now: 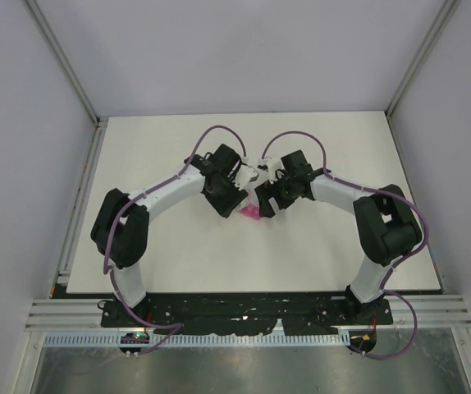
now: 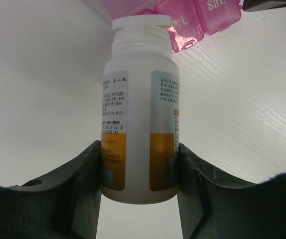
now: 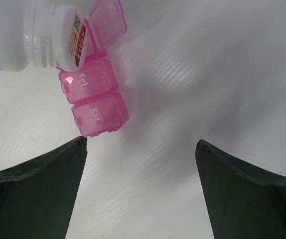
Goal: Sort the pills into containers
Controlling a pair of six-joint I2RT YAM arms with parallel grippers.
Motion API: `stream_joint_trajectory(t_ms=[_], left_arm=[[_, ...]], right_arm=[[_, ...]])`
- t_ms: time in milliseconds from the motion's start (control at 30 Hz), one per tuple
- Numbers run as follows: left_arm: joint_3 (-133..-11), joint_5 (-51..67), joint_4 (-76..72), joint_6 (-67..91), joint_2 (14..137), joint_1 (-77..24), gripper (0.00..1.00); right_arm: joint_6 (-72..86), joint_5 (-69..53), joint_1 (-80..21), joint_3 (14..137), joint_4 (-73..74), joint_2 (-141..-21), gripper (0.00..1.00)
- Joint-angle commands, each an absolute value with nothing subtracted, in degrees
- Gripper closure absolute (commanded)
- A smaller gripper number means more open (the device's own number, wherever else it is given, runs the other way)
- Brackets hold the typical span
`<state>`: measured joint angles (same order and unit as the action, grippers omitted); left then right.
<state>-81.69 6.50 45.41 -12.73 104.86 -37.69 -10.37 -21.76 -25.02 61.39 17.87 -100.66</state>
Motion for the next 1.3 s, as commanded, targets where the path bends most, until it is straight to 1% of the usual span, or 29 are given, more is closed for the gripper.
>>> stream_joint_trajectory(t_ms=[0,767,1267], left_arm=[[-84.5,6.2,46.6,-13.7,105.0,-38.1,1.0],[-85.0,6.4,48.1,-14.1,105.1,-38.1,1.0],[-81.7,6.9,44.5,-13.9,103.4,-38.1,1.0]], right_arm=[[-10.3,-22.5,-24.8,63.5,17.2,-100.5,0.06],[-10.3,-22.6,-24.9,63.5,17.1,-100.5,0.06],[-10.3,-22.8,-24.7,63.6,17.3,-100.6,0.07]])
